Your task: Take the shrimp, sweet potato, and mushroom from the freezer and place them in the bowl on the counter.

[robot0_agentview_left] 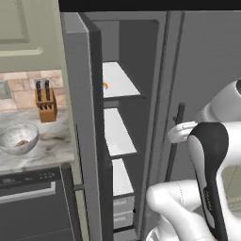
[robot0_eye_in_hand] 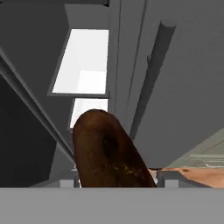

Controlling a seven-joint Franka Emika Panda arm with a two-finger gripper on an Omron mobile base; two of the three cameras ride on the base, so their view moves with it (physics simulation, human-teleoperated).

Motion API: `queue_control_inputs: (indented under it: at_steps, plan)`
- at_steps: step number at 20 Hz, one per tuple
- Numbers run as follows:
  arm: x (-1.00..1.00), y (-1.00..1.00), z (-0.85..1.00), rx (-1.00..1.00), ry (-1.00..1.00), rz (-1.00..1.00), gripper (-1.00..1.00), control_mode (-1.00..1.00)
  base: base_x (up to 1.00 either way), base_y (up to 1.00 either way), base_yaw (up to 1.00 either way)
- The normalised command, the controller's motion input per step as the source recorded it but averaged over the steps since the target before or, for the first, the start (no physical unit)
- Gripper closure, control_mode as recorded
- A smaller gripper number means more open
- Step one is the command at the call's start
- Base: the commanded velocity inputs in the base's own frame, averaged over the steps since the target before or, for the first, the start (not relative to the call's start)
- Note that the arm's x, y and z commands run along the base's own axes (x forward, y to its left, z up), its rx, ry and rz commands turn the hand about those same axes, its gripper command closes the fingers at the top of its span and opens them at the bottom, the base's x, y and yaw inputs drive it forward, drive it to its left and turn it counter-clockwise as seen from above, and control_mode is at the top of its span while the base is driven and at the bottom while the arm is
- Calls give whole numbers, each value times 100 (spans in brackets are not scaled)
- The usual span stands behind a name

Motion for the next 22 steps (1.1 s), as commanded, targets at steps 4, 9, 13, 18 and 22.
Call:
queue_control_inputs:
  at_steps: [4,9,13,18,22]
  plan:
    - [0,0,0,0,0,0,100,100,-100,-33,0]
    - [0,0,0,0,0,0,100,100,-96,-21,29]
    - [0,0,0,0,0,0,100,100,-39,0,95]
    - [0,0,0,0,0,0,100,100,-27,15,100]
    - [0,0,0,0,0,0,100,100,-4,65,81]
